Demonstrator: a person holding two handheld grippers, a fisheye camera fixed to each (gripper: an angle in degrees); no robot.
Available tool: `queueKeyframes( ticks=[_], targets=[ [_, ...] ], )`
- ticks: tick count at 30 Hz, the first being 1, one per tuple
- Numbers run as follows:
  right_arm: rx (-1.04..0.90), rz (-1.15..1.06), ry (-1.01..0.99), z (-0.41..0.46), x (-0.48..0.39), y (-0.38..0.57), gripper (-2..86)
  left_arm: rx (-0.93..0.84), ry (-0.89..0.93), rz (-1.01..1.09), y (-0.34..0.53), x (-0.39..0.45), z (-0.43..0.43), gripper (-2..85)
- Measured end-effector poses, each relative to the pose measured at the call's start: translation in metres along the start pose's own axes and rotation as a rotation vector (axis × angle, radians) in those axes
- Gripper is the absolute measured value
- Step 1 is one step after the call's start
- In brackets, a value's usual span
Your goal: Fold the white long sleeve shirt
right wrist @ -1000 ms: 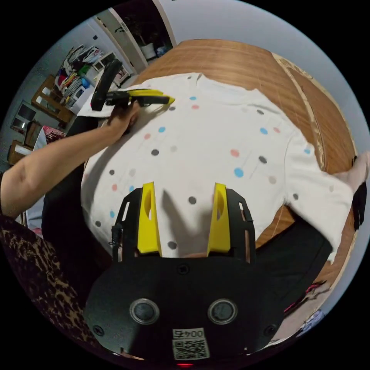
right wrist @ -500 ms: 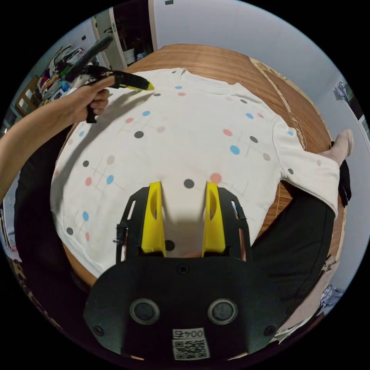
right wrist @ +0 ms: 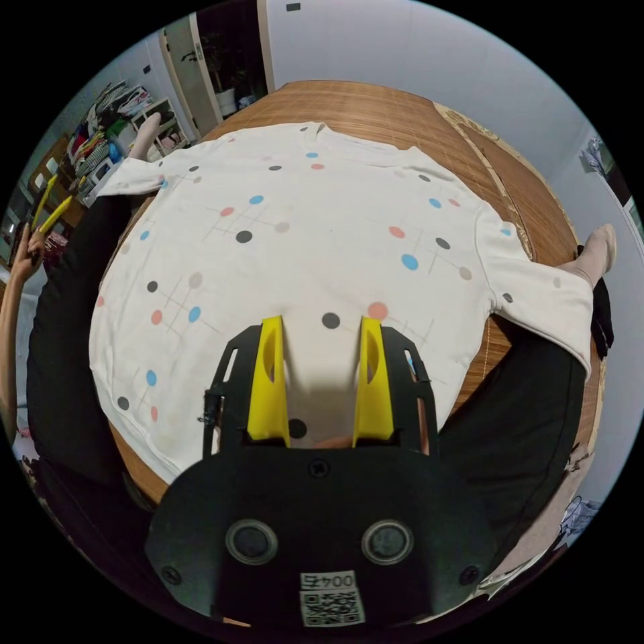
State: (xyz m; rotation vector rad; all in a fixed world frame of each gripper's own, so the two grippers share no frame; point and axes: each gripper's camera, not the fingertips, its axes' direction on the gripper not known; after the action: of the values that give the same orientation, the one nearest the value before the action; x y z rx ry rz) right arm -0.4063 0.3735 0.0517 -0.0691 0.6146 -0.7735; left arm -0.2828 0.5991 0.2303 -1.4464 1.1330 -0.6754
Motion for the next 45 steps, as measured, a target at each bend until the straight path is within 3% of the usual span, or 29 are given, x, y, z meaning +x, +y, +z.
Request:
queueKeyframes(
  ticks=[6,14,19,21,28,34,38,41,45],
  targets=[
    [0.004,0.001,0.007,-0.002,-0.008,0.008,13.9,-0.004,-0.026,-0.259,-0.058,-0.095,-0.019,19.2],
    [0.007,0.007,0.014,-0.004,-0.014,0.017,14.5,-0.033,-0.067,-0.315,-0.100,-0.121,-0.006,18.5],
    [0.008,0.009,0.014,-0.004,-0.015,0.021,13.6,-0.014,-0.068,-0.276,-0.109,-0.110,-0.006,9.5],
    [0.009,0.010,0.012,-0.004,-0.014,0.023,13.5,0.029,-0.105,-0.184,-0.110,-0.083,-0.012,4.1],
    [0.009,0.015,0.008,-0.003,-0.009,0.027,13.4,0.007,-0.124,0.314,-0.084,0.073,0.014,2.0],
    [0.015,0.030,-0.014,-0.002,0.001,0.031,13.3,-0.191,0.024,0.819,0.022,0.261,0.096,2.7],
    [0.020,0.049,-0.041,-0.002,0.013,0.033,13.3,-0.378,0.150,1.127,0.144,0.368,0.156,6.7],
    [0.027,0.078,-0.087,-0.002,0.025,0.034,13.3,-0.398,0.130,1.226,0.206,0.401,0.173,10.3],
    [0.040,0.124,-0.163,-0.002,0.045,0.037,13.2,-0.426,-0.009,1.239,0.251,0.378,0.187,12.0]
  ],
)
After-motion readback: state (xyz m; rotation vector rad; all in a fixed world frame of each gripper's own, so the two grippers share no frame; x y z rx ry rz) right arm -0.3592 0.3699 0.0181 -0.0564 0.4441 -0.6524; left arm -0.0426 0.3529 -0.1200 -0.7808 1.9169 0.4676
